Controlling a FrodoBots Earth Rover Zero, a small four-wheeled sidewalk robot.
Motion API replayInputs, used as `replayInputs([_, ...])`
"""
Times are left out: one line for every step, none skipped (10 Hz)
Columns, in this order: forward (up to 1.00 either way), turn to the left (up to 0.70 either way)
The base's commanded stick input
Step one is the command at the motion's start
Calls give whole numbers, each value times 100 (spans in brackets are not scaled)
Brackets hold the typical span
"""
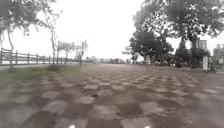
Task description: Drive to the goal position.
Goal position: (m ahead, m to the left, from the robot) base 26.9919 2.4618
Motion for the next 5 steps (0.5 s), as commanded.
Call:
replayInputs([85, 0])
replayInputs([85, 0])
replayInputs([85, 0])
replayInputs([85, 0])
replayInputs([85, 0])
